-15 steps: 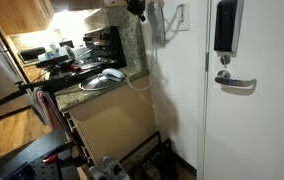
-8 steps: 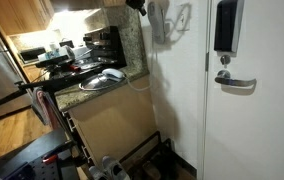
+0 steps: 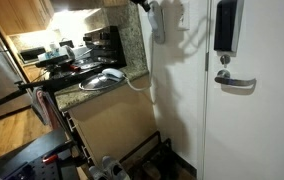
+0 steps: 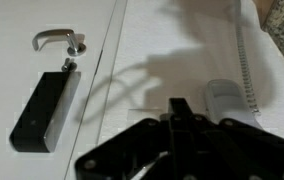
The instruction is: Unhang the phone receiver, put it on the counter, and then press the button of the thing on the wall
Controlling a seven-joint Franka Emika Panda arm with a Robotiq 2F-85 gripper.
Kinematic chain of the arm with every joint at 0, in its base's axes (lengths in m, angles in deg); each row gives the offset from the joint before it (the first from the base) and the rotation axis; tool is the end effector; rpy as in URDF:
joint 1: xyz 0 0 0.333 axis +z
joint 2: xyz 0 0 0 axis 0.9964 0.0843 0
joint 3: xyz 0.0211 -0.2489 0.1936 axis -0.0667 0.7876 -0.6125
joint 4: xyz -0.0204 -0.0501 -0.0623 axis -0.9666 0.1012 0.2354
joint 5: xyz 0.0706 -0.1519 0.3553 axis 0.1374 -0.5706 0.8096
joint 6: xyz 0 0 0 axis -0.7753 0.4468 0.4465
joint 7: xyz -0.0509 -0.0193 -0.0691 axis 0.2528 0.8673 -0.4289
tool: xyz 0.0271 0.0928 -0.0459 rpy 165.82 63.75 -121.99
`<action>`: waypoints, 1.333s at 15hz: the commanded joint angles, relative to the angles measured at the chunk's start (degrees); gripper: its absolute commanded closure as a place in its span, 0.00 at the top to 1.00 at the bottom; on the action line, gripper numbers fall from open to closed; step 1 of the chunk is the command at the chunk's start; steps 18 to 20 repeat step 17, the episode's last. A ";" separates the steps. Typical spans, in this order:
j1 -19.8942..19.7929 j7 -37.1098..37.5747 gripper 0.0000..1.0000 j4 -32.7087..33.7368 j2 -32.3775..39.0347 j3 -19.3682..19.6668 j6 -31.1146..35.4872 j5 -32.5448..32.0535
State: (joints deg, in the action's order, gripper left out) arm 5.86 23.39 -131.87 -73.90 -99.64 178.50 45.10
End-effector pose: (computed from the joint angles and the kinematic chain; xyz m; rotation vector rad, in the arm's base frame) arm 0.5798 0.1000 0.5280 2.9424 -0.1067 0.8510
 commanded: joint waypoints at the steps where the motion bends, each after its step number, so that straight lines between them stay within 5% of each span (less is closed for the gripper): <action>1: 13.99 -2.38 0.00 -7.99 -0.80 13.48 5.14 4.94; 3: 21.34 -4.72 0.00 -12.26 -3.52 20.37 6.48 10.01; 8: 45.23 0.20 0.00 -21.60 -1.09 39.81 12.38 3.05; 9: 49.74 1.36 0.26 -23.08 -0.76 43.64 13.22 1.16; 10: 51.97 4.61 0.04 -20.28 2.74 46.44 12.13 -4.74; 11: 55.59 5.53 0.09 -21.78 2.41 49.47 12.83 -5.72; 13: 57.96 5.64 0.26 -22.97 2.20 51.51 13.35 -6.03; 20: 57.96 5.64 0.26 -23.08 2.20 51.54 13.48 -6.05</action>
